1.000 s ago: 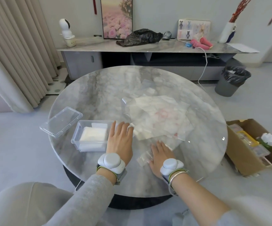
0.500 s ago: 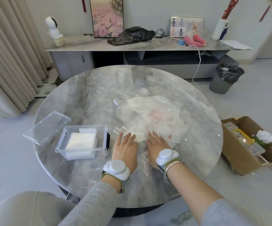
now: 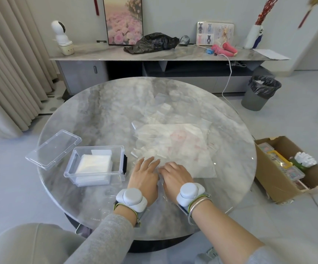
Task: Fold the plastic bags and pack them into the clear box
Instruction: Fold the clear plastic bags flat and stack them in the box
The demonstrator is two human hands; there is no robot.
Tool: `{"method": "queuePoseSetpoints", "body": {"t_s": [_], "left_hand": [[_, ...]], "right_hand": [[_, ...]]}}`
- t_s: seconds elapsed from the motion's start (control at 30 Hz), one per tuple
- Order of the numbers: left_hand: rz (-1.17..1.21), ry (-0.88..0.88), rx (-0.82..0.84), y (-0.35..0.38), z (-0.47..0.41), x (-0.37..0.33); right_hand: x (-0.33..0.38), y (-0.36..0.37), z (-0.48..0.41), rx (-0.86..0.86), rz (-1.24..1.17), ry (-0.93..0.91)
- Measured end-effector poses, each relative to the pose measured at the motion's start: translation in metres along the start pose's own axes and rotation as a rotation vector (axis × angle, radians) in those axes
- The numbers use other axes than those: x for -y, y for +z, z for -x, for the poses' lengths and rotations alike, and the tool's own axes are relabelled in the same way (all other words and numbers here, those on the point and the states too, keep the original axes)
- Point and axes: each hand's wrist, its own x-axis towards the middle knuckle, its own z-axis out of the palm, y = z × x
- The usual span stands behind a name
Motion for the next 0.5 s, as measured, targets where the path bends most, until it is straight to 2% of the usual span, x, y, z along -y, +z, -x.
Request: {"method": "queuePoseSetpoints", "body": {"t_s": [0.1, 0.23, 0.37, 0.5], "left_hand": [[-0.012, 0.032, -0.002, 0.004, 0.002, 0.002], [0.035, 0.02, -0.112, 0.008, 0.001, 0.009], [0.162, 0.003, -0.222, 0.01, -0.001, 0.013], [0.366, -0.118, -0.135, 0.005, 0.002, 0.019]], "right_hand": [[0.003, 0.0, 0.003, -0.004, -0.037, -0.024], [0.001, -0.005, 0.007, -0.07, -0.096, -0.021], [-0.002, -0.014, 0.014, -0.073, -0.15, 0.098], [-0.016, -0.01, 0.021, -0.015, -0.112, 0.208]]}}
